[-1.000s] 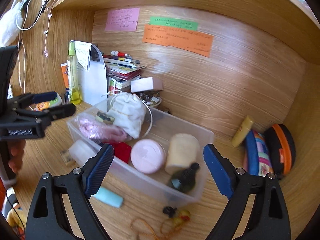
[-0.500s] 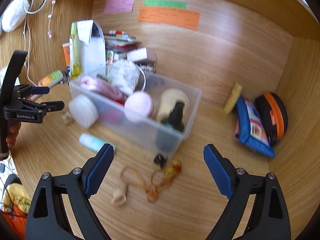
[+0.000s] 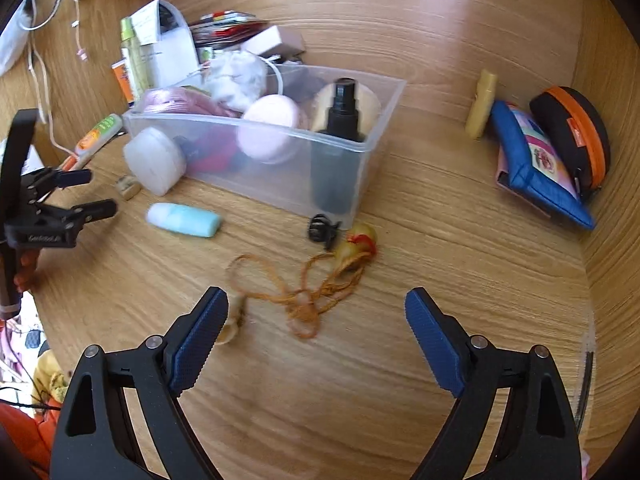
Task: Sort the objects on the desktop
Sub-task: 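Move both grippers back toward the soap bar and gourd keychain, then grasp the yellow gourd keychain with the right gripper while the left grasps the beige soap bar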
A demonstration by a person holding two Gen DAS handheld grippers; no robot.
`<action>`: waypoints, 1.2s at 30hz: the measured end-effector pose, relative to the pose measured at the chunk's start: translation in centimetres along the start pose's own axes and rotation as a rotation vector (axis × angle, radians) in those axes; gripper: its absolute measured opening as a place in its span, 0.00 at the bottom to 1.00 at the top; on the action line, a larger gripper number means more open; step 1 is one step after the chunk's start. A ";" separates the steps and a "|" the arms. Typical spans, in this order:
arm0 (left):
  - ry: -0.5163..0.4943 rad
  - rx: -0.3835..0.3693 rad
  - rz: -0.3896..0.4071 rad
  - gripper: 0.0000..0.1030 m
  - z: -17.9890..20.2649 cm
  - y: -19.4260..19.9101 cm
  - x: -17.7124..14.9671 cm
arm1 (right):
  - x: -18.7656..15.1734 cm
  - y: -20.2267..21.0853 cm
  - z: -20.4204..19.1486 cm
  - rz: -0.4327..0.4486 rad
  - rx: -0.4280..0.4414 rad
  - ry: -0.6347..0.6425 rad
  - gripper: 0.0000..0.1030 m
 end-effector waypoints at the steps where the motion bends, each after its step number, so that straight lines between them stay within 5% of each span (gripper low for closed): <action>1: -0.005 0.003 -0.001 0.93 0.0 0.0 0.1 | 0.1 -0.1 0.1 -0.001 -0.006 -0.001 0.86; 4: -0.005 0.005 -0.009 0.93 0.1 -0.4 0.4 | 0.6 -0.5 0.6 -0.009 -0.006 0.000 0.82; 11: 0.010 -0.001 -0.004 0.92 -0.4 -0.9 1.2 | 0.7 -2.5 1.2 -0.082 -0.013 0.066 0.58; 25: 0.009 -0.022 -0.001 0.75 -0.2 -1.7 1.5 | 2.0 -3.8 1.7 -0.077 0.032 0.046 0.41; 32: 0.007 -0.072 -0.003 0.56 0.4 -1.9 1.4 | 2.1 -3.7 1.5 -0.059 0.032 0.055 0.20; 36: 0.002 -0.090 0.005 0.38 0.7 -1.8 1.4 | 2.2 -3.7 1.4 -0.056 0.030 0.052 0.20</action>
Point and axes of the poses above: each gripper's, at about its wrist camera, not at the fingertips, and y roughly against the way its jaws point, z to its right, x to its top, the point moved 10 cm from there along -y, roughly the way its jaws point, and after that the axes turned 3 degrees about -y, right-handed, at the moved point
